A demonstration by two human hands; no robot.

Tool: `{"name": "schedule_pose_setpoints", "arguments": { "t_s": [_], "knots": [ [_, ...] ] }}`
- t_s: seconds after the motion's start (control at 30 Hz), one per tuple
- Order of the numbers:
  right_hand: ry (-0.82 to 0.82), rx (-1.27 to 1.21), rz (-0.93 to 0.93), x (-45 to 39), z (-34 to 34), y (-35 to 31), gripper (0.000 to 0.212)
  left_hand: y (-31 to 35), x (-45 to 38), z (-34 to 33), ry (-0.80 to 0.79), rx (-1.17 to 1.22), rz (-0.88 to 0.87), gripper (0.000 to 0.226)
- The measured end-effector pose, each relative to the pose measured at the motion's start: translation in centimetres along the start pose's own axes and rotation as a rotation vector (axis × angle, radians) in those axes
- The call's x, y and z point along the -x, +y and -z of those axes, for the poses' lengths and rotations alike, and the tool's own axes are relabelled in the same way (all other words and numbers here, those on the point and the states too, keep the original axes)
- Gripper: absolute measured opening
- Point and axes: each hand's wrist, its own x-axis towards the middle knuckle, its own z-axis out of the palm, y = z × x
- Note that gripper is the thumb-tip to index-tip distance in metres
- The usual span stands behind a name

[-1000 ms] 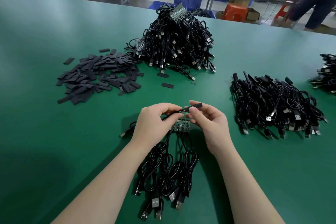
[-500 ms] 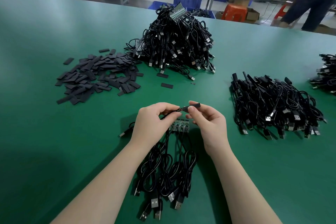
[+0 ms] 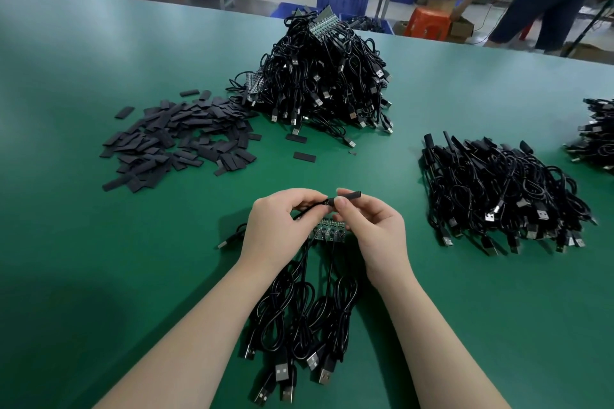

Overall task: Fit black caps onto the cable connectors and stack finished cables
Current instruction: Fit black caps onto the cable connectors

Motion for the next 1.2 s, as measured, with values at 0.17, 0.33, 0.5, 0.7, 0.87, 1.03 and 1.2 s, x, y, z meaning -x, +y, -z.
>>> {"name": "schedule_pose_setpoints", "arguments": {
  "t_s": [0.17,0.33,0.5,0.7,0.87,1.03,1.2],
  "knots": [
    [-0.009,0.017,-0.002,-0.02,0.04,0.03,0.016,0.06,0.07,-0.05,-0.022,0.022,0.005,0.016],
    [0.027,-0.032,0.000,-0.02,0.02,0.12,0.007,0.12,0.07,-0.04,-0.026,0.010,-0.026,0.015],
    [0.012,-0.021,-0.009,0.02,-0.10,0.15,0.008,0.12,0.15,0.10,0.006,-0.021,-0.063,0.015],
    [0.009,-0.034,-0.014,0.05,-0.16,-0.05,0.015,0.26,0.22,0.01,0.010,-0.044,-0.092,0.014],
    [0.005,-0.067,0.007,0.02,-0.05,-0.23,0.022,0.14,0.13,-0.05,-0.013,-0.049,-0.077,0.017],
    [-0.041,-0.026,0.053,0.15,0.10,-0.48,0.028,0.27,0.11,0.08,-0.031,-0.005,-0.052,0.016],
    [0.016,-0.025,0.051,0.29,-0.10,-0.35,0.027,0.45,0.12,0.23,-0.033,-0.016,-0.080,0.016]
  ]
}}
